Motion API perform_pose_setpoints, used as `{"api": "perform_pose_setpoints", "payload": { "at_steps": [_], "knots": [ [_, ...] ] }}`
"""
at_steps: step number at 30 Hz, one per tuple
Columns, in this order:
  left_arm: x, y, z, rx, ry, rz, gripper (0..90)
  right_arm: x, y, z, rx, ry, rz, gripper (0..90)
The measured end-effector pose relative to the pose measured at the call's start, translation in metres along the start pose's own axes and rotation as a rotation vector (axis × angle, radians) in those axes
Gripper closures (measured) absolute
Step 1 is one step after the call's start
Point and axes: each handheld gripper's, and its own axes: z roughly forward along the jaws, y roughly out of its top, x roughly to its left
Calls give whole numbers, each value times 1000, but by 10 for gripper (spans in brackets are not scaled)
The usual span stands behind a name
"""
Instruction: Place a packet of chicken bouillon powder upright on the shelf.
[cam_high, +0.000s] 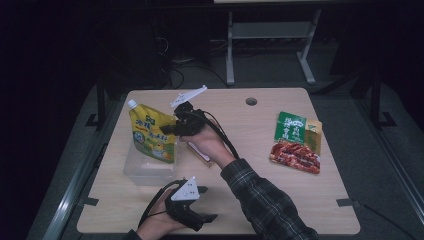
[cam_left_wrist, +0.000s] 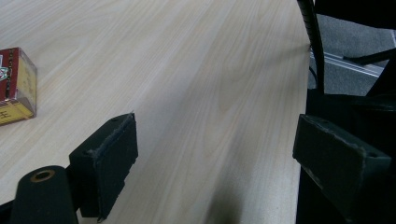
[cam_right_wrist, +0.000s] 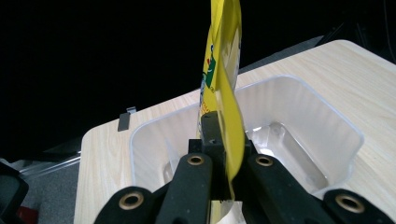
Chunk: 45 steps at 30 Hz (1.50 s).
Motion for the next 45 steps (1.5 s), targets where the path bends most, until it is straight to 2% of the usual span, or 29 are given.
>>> {"api": "perform_pose_setpoints", "payload": {
  "at_steps": [8, 23, 32, 34, 37, 41, 45],
  "knots": [
    [1, 0, -2, 5, 2, 1, 137, 2, -3, 12, 19, 14, -2, 900],
    [2, 0, -2, 8, -1, -4, 137, -1, -14, 32, 69, 4, 8, 900],
    [3, -1, -2, 9, -1, -5, 137, 1, -18, 41, 98, -6, -28, 900],
    [3, -1, -2, 11, 1, -5, 137, 3, -19, 43, 103, -4, -23, 897],
    [3, -1, -2, 9, 2, -6, 137, 5, -20, 45, 123, 1, -46, 875],
    [4, -1, -2, 14, 4, -3, 137, 7, -21, 41, 115, 11, -41, 757],
    [5, -1, -3, 21, 6, 4, 137, 7, -21, 29, 104, -13, -60, 557]
  ]
}}
